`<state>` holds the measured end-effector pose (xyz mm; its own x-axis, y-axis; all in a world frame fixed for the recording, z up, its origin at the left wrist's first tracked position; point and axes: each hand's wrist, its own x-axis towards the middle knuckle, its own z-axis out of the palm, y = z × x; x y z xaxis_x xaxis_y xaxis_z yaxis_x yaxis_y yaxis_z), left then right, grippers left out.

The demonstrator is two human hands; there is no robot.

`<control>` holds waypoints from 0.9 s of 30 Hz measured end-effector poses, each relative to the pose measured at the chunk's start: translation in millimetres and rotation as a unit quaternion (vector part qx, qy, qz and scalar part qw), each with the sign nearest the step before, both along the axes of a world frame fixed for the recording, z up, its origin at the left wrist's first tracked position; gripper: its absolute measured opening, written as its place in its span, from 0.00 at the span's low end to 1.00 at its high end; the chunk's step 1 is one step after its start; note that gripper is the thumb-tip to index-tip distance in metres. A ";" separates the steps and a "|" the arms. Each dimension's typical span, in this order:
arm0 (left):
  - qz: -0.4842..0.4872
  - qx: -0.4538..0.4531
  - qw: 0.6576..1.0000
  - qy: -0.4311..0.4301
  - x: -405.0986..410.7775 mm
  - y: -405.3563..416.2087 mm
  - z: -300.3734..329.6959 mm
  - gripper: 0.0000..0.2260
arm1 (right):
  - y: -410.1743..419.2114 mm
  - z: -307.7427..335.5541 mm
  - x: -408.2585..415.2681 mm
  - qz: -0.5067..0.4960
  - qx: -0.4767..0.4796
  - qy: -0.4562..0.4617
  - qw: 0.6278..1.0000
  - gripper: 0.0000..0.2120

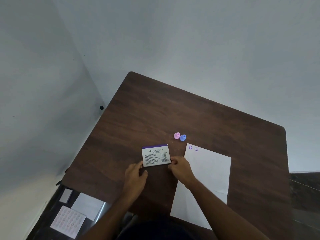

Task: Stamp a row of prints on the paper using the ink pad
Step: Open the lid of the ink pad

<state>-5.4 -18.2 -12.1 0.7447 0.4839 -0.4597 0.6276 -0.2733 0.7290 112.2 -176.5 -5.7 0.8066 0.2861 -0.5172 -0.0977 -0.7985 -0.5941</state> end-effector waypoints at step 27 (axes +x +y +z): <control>0.095 -0.041 0.992 -0.067 40.5 42.3 19.0 0.08 | 27.6 28.8 40.7 -0.166 0.154 0.001 0.974 0.08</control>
